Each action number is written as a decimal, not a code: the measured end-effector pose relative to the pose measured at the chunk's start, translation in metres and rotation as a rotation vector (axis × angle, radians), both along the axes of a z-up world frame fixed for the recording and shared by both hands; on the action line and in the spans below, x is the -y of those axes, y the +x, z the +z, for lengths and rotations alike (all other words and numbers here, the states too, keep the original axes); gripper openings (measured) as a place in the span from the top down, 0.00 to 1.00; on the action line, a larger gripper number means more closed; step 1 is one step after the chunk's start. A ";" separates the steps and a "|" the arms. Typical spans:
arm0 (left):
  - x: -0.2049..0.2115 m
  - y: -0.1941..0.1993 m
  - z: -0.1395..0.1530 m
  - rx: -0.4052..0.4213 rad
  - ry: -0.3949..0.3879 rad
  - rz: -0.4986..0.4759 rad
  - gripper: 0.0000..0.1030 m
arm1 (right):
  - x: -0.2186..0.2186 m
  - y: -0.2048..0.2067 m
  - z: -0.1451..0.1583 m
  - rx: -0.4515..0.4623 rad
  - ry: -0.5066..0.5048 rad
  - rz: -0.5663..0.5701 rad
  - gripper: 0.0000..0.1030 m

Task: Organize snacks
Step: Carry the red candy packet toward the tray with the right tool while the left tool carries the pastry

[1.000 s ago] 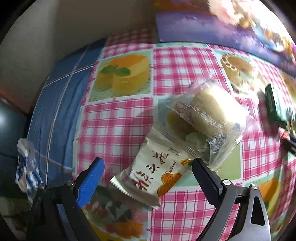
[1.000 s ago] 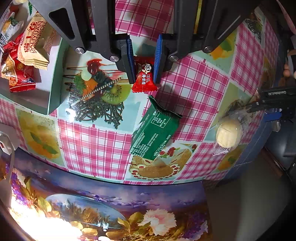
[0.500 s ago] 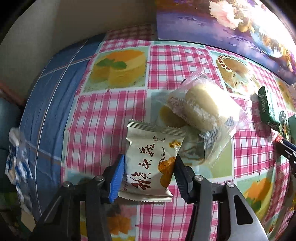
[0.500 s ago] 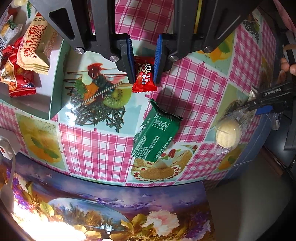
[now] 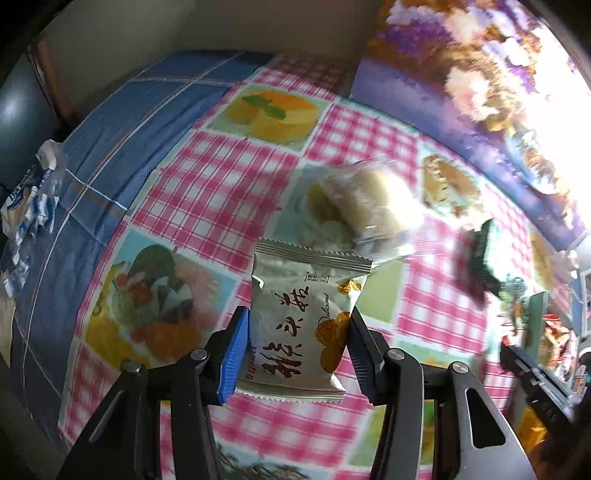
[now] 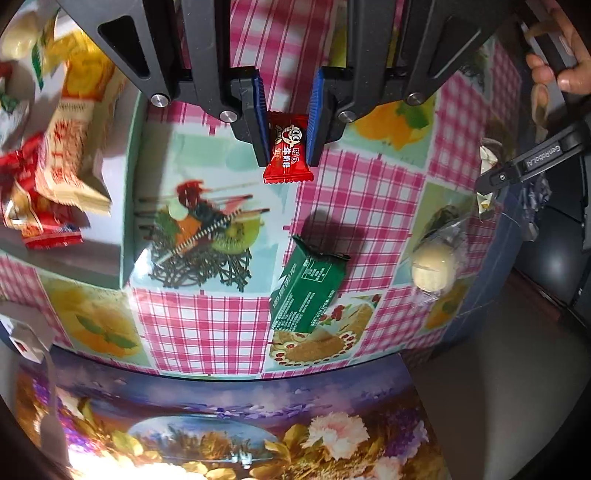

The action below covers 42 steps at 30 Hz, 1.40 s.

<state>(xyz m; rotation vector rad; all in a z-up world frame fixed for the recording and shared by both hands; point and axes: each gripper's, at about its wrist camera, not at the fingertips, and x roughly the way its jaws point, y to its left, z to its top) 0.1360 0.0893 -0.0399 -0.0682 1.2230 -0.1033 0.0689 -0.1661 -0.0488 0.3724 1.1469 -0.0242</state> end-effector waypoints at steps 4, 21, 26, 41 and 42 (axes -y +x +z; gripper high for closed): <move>0.019 -0.009 0.026 0.044 -0.013 0.002 0.49 | 0.004 -0.013 0.014 0.028 0.021 -0.021 0.80; 0.160 -0.054 0.092 0.165 -0.044 -0.119 0.48 | 0.081 -0.059 0.079 0.176 0.054 -0.212 0.80; 0.197 -0.065 0.101 0.194 -0.046 -0.149 0.48 | 0.109 -0.071 0.083 0.178 0.044 -0.282 0.80; 0.277 -0.094 0.098 0.211 -0.045 -0.292 0.48 | 0.185 -0.113 0.098 0.230 0.090 -0.466 0.80; 0.280 -0.095 0.096 0.207 -0.045 -0.300 0.48 | 0.190 -0.115 0.098 0.232 0.094 -0.475 0.80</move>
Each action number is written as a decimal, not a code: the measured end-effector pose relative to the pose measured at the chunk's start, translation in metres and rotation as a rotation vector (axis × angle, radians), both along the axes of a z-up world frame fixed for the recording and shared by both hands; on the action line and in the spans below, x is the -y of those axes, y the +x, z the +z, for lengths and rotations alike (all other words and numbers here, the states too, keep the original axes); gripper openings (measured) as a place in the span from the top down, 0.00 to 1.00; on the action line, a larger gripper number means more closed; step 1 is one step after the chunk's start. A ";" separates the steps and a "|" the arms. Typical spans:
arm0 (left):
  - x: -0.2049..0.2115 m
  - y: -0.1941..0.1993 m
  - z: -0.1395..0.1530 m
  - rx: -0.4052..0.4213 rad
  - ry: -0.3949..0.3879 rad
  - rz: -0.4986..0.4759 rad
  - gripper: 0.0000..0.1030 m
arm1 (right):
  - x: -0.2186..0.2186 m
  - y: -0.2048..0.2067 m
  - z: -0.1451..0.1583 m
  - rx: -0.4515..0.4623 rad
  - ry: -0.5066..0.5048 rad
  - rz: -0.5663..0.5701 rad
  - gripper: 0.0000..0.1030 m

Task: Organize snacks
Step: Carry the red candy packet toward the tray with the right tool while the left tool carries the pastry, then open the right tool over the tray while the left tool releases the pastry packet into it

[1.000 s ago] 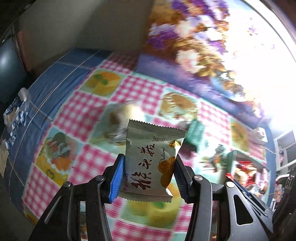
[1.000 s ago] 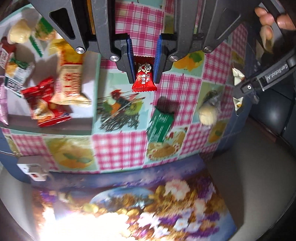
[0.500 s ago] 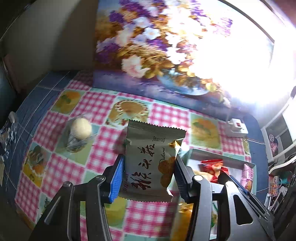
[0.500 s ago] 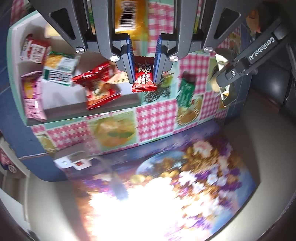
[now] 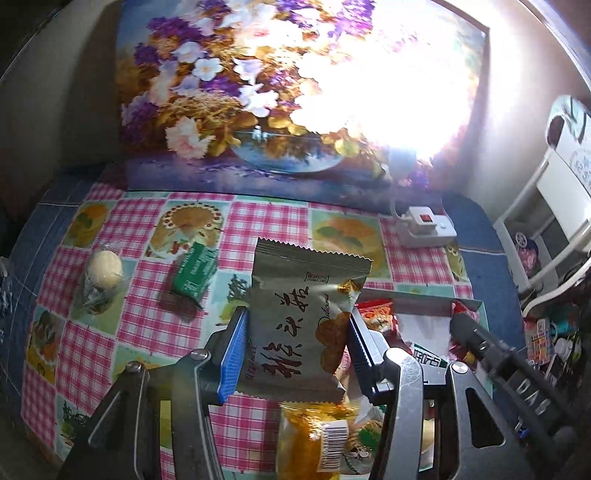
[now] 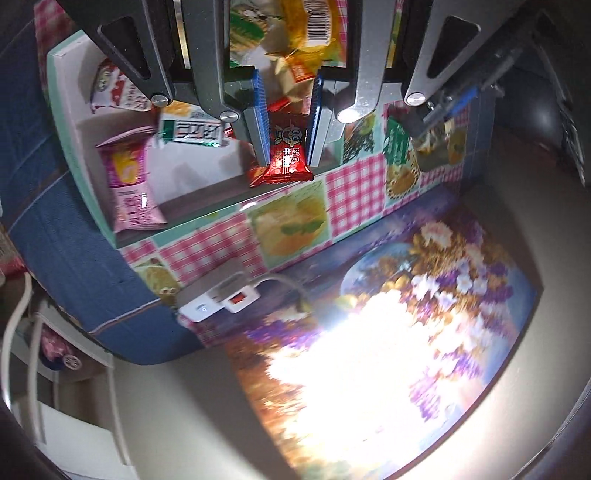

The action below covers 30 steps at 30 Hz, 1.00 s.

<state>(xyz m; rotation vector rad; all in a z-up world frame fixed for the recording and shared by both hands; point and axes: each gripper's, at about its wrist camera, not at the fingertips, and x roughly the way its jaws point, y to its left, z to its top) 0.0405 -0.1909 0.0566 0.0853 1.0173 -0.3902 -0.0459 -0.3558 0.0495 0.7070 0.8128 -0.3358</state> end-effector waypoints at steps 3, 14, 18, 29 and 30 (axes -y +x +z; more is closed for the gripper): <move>0.008 -0.006 -0.003 0.000 0.013 -0.016 0.48 | 0.012 -0.007 -0.001 0.003 0.013 -0.027 0.80; 0.025 -0.018 -0.016 -0.043 0.012 -0.073 0.48 | 0.050 -0.033 -0.018 -0.045 0.030 -0.130 0.80; 0.032 -0.020 -0.021 -0.050 0.022 -0.092 0.48 | 0.062 -0.037 -0.028 -0.059 0.057 -0.153 0.80; 0.068 -0.035 -0.045 -0.094 0.074 -0.194 0.48 | 0.070 -0.030 -0.051 -0.122 0.072 -0.149 0.80; 0.070 -0.036 -0.047 -0.098 0.079 -0.202 0.48 | 0.070 -0.028 -0.054 -0.129 0.074 -0.145 0.80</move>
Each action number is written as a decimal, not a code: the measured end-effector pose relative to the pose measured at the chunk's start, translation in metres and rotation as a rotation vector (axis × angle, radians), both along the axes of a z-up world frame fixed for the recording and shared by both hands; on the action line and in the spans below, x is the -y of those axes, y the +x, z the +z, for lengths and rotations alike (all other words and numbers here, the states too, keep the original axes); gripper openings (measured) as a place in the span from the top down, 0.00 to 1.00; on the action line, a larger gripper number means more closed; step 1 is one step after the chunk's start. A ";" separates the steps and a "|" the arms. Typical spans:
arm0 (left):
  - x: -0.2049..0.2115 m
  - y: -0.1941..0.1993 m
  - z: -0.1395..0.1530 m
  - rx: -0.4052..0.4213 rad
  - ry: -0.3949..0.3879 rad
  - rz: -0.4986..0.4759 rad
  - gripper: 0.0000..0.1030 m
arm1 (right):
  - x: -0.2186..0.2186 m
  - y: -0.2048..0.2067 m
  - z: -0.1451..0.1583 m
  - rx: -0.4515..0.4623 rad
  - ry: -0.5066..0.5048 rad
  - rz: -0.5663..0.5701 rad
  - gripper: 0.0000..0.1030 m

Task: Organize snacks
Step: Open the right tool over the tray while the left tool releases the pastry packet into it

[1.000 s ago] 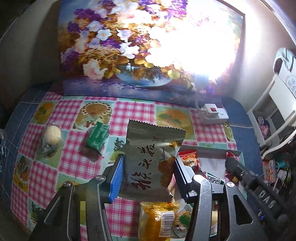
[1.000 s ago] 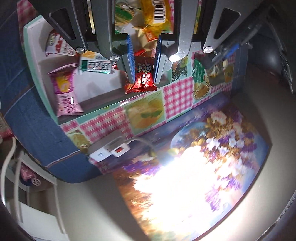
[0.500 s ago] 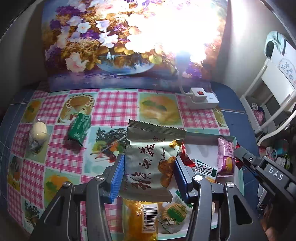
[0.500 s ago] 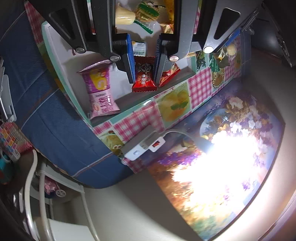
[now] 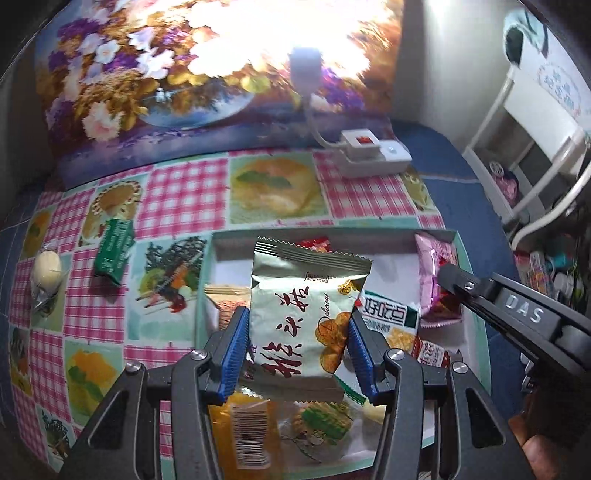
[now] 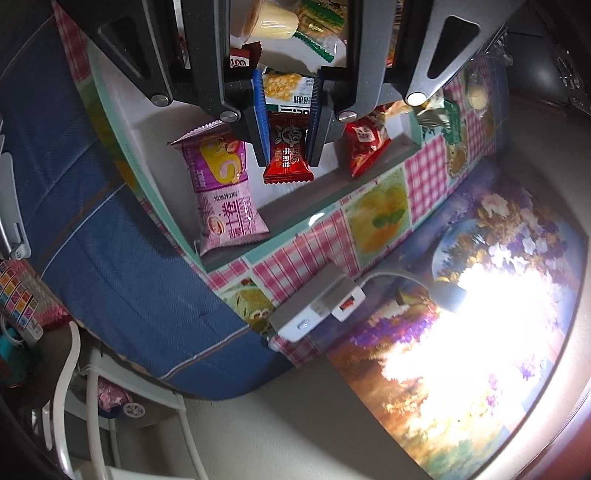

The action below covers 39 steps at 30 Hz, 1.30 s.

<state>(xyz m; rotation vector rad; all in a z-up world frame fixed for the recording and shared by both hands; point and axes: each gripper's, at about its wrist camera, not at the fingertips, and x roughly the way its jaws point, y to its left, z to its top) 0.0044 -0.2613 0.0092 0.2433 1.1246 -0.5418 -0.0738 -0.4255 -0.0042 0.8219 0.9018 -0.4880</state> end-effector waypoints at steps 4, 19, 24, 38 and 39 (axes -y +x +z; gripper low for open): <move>0.006 -0.006 -0.006 -0.004 0.023 -0.024 0.48 | -0.003 0.006 -0.008 -0.021 0.006 0.019 0.80; 0.007 -0.004 -0.017 -0.021 0.058 -0.023 0.48 | -0.004 0.013 -0.027 -0.059 0.034 0.040 0.79; 0.009 -0.005 -0.015 -0.012 0.061 -0.033 0.44 | -0.003 0.011 -0.026 -0.055 0.032 0.033 0.78; -0.004 0.003 -0.002 0.007 0.036 0.026 0.32 | -0.001 0.010 -0.022 -0.064 0.020 0.023 0.78; -0.007 0.005 -0.001 0.012 0.035 0.039 0.30 | -0.001 0.010 -0.022 -0.067 0.018 0.020 0.73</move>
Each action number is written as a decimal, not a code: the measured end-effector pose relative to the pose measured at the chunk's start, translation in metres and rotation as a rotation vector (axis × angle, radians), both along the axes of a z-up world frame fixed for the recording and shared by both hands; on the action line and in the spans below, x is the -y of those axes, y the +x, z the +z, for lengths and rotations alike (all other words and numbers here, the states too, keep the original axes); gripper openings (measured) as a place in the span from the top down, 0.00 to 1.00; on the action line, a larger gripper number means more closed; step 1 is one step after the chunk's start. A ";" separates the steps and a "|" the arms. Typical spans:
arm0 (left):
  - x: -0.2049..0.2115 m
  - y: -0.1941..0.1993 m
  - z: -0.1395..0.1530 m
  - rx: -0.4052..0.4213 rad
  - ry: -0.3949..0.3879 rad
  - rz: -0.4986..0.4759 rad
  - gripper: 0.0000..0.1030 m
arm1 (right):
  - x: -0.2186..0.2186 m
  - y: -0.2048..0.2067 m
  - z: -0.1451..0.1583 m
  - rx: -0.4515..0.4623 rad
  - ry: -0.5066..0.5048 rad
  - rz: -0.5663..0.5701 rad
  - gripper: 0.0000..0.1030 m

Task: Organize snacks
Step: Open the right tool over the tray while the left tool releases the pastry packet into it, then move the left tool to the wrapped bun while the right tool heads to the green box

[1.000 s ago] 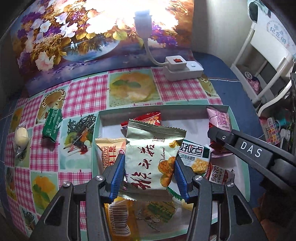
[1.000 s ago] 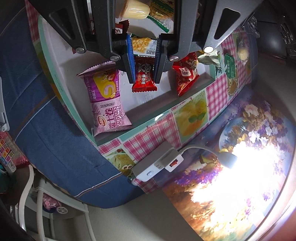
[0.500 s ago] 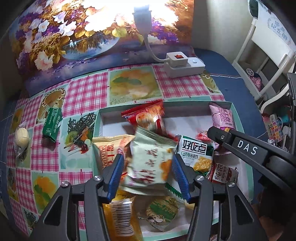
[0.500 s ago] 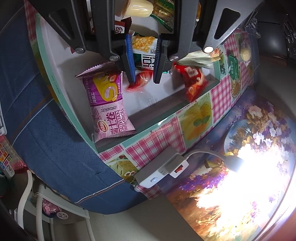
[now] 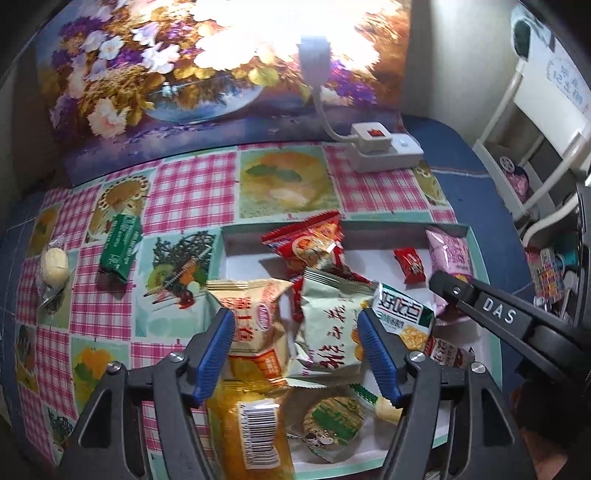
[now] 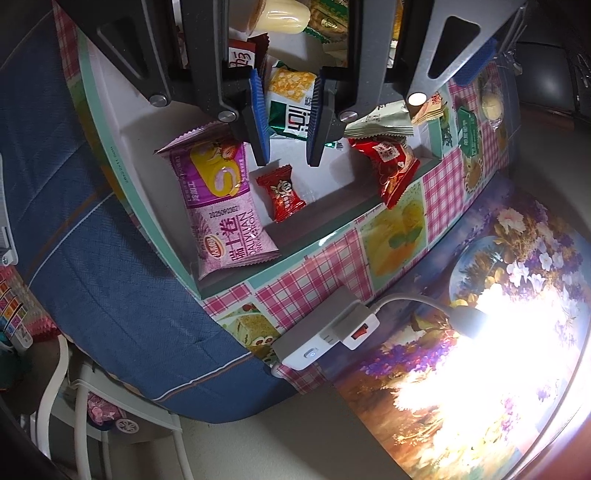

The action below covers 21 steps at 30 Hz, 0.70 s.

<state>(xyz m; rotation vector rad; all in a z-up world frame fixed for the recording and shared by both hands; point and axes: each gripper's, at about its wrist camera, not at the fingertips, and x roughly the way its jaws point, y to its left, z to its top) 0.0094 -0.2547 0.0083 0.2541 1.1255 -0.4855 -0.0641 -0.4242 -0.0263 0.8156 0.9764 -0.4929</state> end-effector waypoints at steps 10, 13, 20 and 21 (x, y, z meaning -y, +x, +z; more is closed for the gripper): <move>-0.038 0.024 0.000 0.016 -0.022 0.212 0.27 | 0.002 -0.001 0.004 -0.033 -0.060 -0.005 0.23; -0.054 0.032 -0.002 0.008 -0.034 0.287 0.18 | 0.002 -0.001 0.004 -0.042 -0.078 0.003 0.17; -0.085 0.046 -0.007 -0.018 -0.063 0.405 0.07 | 0.001 0.001 0.008 -0.058 -0.130 0.009 0.00; -0.088 0.047 -0.007 -0.018 -0.065 0.419 0.07 | 0.001 0.000 0.009 -0.060 -0.139 0.010 0.00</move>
